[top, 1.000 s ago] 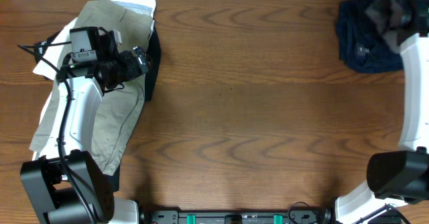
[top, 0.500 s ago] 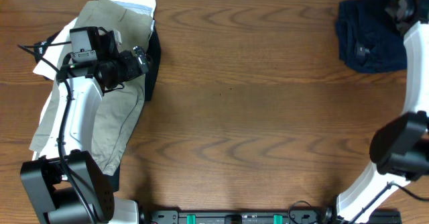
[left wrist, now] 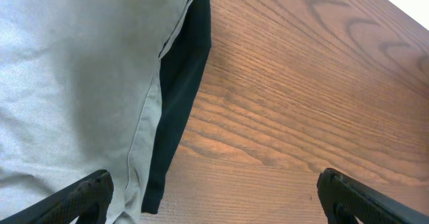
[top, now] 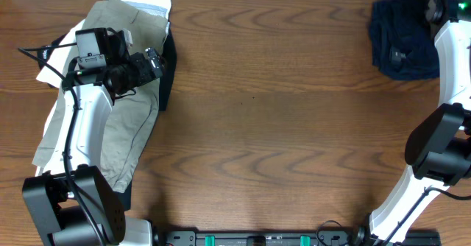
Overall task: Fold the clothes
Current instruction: 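Lower the folded pants onto the navy clothes at top right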
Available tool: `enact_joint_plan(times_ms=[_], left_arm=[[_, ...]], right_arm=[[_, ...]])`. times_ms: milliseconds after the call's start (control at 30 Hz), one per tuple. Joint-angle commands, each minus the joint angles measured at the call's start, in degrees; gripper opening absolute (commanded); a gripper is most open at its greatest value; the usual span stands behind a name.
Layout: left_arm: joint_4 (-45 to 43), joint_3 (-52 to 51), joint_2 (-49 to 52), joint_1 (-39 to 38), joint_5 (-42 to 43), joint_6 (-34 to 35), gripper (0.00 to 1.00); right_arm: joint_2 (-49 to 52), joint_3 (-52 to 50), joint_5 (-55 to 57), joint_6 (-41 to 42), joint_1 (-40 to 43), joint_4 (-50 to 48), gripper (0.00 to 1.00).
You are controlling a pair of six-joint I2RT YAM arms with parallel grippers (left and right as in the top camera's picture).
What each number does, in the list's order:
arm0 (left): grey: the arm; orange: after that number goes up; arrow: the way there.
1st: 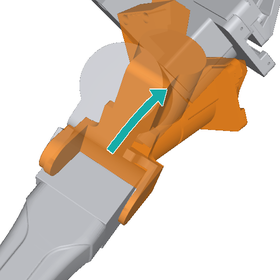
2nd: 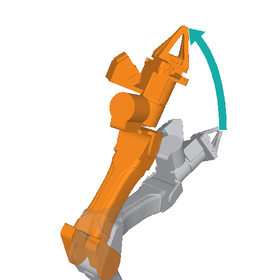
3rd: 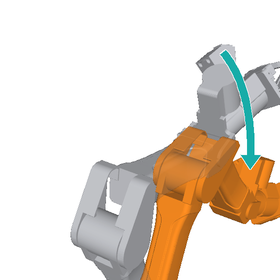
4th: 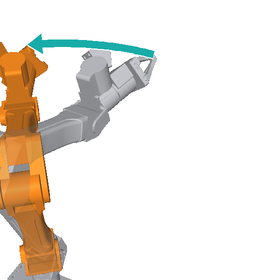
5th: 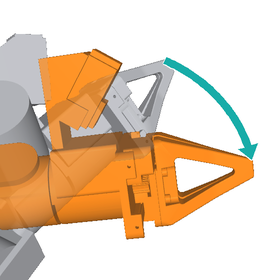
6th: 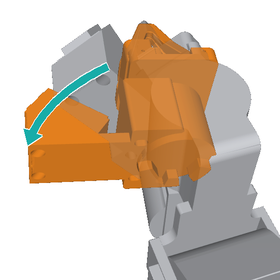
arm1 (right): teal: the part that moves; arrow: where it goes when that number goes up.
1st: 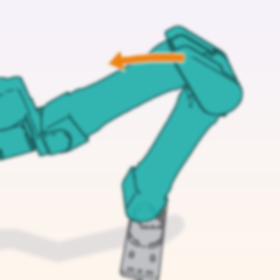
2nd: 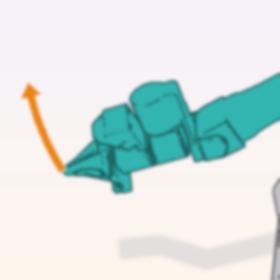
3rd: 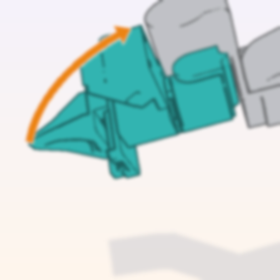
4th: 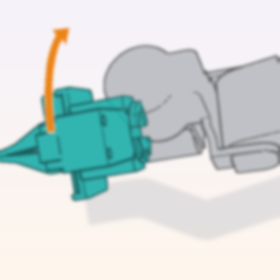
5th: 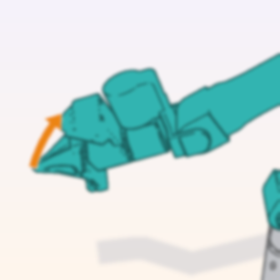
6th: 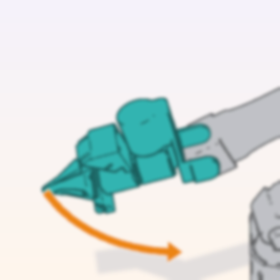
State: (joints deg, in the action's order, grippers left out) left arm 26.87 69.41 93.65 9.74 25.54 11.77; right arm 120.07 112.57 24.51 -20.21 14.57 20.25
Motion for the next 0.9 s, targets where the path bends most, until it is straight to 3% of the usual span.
enact_joint_plan(times_ms=[0, 467, 867], left_arm=[[0.0, -0.7, 0.7, 0.2, 0.3, -1.0, 0.98], [-0.2, -0.7, 0.7, 0.2, 0.3, -1.0, 0.98], [-0.9, -0.7, 0.7, 0.2, 0.3, -1.0, 0.98]], right_arm=[[-0.6, 3.2, 7.9, -3.7, 1.1, -1.2, 0.01], [-0.1, 7.6, 4.4, -2.4, 3.8, 3.8, 0.01], [4.4, 7.6, 5.0, 0.1, 3.9, 0.2, 0.01]])
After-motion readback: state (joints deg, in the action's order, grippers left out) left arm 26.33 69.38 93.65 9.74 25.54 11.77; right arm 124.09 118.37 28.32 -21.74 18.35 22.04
